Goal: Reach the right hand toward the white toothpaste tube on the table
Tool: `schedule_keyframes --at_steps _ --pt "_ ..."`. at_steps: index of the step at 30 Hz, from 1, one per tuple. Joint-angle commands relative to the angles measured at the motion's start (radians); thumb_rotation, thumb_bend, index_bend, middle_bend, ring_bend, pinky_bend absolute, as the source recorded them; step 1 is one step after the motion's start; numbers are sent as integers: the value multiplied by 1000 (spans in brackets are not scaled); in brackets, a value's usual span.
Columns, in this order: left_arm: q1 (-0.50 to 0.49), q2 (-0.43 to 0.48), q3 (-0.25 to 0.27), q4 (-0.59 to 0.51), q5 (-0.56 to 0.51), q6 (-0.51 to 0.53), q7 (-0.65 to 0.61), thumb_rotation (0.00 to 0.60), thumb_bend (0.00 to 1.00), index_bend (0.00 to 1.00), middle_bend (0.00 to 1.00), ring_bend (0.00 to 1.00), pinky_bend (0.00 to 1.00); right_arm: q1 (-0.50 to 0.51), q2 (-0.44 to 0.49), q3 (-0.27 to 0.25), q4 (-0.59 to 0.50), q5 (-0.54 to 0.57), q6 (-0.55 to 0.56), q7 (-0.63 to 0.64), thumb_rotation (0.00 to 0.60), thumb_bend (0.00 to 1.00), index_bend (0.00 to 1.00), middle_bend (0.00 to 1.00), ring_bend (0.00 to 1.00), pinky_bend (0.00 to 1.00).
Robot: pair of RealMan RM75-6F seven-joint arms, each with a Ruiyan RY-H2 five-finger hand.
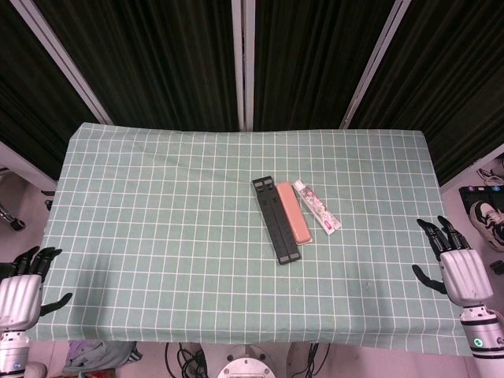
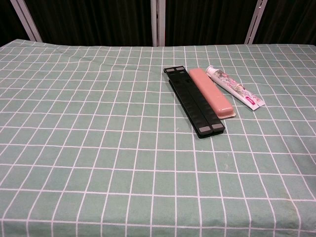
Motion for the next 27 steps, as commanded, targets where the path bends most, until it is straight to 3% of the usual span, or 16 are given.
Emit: schedule_keyframes --at_steps 1,10,13,19,22,27 --pt "-5 -2 -1 2 -5 -8 0 600 8 204 171 97 152 4 -3 5 -1 3 -10 -6 600 177 92 151 24 199" --pt "-7 -4 1 3 -5 -7 -3 600 8 204 171 97 152 39 -8 36 -14 15 -66 -16 600 176 91 153 24 199" --pt "-2 -7 4 6 2 6 -9 600 7 203 171 97 152 93 -19 71 -32 61 -152 -25 600 176 81 155 24 205" --pt "11 -17 15 18 18 31 -27 600 7 204 171 97 152 268 -82 194 -92 314 -431 -141 600 103 29 157 27 272" --pt "23 -24 22 32 21 45 -39 600 7 204 171 97 152 370 -142 238 -74 481 -543 -279 600 62 7 152 27 281" --pt "36 -30 28 55 11 49 -62 600 7 204 171 97 152 491 -265 277 -14 702 -574 -463 600 56 0 144 27 281"
